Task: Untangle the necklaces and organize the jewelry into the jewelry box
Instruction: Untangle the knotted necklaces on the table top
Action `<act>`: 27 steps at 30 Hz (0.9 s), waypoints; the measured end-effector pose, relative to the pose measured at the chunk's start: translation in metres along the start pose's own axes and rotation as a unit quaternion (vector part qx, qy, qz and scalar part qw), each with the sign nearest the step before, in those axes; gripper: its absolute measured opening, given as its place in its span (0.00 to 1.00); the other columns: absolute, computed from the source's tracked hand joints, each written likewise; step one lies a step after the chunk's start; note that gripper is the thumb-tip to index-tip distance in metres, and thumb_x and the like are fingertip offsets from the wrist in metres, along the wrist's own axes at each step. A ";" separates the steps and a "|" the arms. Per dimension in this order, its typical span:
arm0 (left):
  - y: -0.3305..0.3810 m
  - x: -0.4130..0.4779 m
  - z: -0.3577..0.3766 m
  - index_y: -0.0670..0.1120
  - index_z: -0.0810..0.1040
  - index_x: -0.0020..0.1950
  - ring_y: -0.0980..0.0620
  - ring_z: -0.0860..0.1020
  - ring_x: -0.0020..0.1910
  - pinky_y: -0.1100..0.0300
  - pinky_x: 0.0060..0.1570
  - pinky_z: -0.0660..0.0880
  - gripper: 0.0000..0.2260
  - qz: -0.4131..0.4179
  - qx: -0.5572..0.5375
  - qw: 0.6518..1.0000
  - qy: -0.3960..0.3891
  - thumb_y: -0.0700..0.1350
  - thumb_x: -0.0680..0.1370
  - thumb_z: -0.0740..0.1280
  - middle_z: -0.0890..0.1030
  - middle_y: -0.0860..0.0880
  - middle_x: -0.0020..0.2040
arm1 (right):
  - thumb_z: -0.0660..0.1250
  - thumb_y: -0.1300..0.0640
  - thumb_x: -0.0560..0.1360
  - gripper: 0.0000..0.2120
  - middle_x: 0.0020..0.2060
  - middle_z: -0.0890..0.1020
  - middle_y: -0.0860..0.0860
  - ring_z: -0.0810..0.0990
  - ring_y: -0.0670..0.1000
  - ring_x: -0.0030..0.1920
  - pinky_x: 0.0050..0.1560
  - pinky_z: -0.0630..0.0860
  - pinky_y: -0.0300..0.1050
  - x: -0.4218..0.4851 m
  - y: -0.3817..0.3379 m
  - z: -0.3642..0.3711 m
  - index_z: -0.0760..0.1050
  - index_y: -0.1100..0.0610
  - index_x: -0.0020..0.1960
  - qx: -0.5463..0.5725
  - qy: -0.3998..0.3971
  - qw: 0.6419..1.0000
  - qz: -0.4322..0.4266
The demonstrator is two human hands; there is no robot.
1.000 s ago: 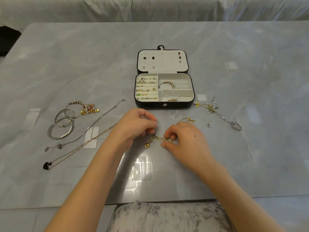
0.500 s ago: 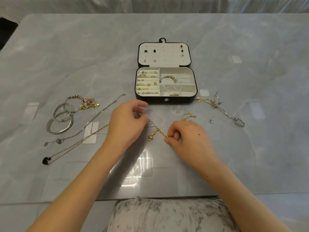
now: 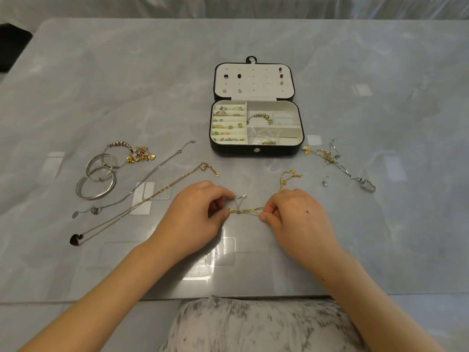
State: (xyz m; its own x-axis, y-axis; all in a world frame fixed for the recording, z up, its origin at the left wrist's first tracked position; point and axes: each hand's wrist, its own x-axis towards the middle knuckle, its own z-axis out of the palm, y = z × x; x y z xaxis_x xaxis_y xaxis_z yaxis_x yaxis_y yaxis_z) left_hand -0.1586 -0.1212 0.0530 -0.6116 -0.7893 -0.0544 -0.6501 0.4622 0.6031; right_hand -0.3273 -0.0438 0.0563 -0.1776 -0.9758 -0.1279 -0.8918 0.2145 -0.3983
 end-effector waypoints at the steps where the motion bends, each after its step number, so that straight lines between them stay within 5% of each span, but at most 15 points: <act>1: -0.002 -0.002 -0.001 0.48 0.81 0.52 0.59 0.73 0.39 0.73 0.41 0.67 0.10 0.003 0.003 1.000 -0.004 0.40 0.72 0.71 0.76 0.54 0.41 | 0.61 0.49 0.77 0.09 0.43 0.77 0.47 0.71 0.49 0.47 0.47 0.67 0.42 -0.001 0.000 0.000 0.75 0.54 0.45 0.005 0.000 1.000 -0.001; 7: -0.010 -0.012 -0.002 0.48 0.82 0.46 0.58 0.75 0.40 0.69 0.40 0.70 0.05 0.014 0.001 1.000 0.005 0.41 0.72 0.72 0.77 0.54 0.41 | 0.68 0.47 0.72 0.09 0.30 0.70 0.42 0.69 0.45 0.41 0.37 0.62 0.31 -0.005 -0.007 -0.006 0.72 0.47 0.37 0.062 -0.030 0.998 -0.009; 13: -0.010 -0.013 0.001 0.49 0.82 0.45 0.59 0.75 0.39 0.65 0.40 0.72 0.06 0.026 -0.003 1.000 0.004 0.49 0.71 0.69 0.78 0.55 0.39 | 0.68 0.55 0.71 0.04 0.32 0.77 0.47 0.75 0.52 0.37 0.36 0.71 0.46 0.005 -0.022 0.009 0.79 0.54 0.39 0.054 0.061 0.992 -0.097; 17: -0.010 -0.013 0.000 0.49 0.82 0.43 0.58 0.75 0.39 0.63 0.41 0.72 0.02 0.017 -0.014 1.000 0.006 0.44 0.72 0.72 0.78 0.54 0.39 | 0.68 0.57 0.67 0.07 0.33 0.77 0.51 0.74 0.53 0.34 0.33 0.68 0.43 0.022 -0.021 0.007 0.81 0.53 0.44 0.004 0.096 0.986 -0.138; 22: -0.007 -0.012 0.002 0.50 0.81 0.43 0.57 0.74 0.39 0.66 0.40 0.69 0.03 0.011 -0.008 1.000 0.015 0.47 0.71 0.72 0.77 0.54 0.39 | 0.67 0.52 0.73 0.08 0.46 0.74 0.49 0.67 0.50 0.47 0.43 0.58 0.41 0.042 -0.021 -0.004 0.80 0.47 0.52 -0.024 -0.037 0.981 -0.190; 27: -0.008 -0.012 0.004 0.50 0.82 0.43 0.56 0.74 0.40 0.69 0.41 0.67 0.01 0.016 0.005 1.000 0.016 0.45 0.72 0.71 0.78 0.53 0.38 | 0.65 0.47 0.74 0.11 0.50 0.72 0.47 0.66 0.48 0.50 0.44 0.59 0.40 0.047 -0.020 -0.008 0.75 0.47 0.55 -0.081 -0.068 0.975 -0.193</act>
State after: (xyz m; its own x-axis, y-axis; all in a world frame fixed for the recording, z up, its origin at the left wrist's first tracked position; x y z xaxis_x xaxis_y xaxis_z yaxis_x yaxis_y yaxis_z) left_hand -0.1480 -0.1138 0.0462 -0.6175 -0.7865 -0.0103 -0.6352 0.4909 0.5963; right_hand -0.3210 -0.0946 0.0661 0.2314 -0.9652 -0.1215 -0.9374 -0.1879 -0.2931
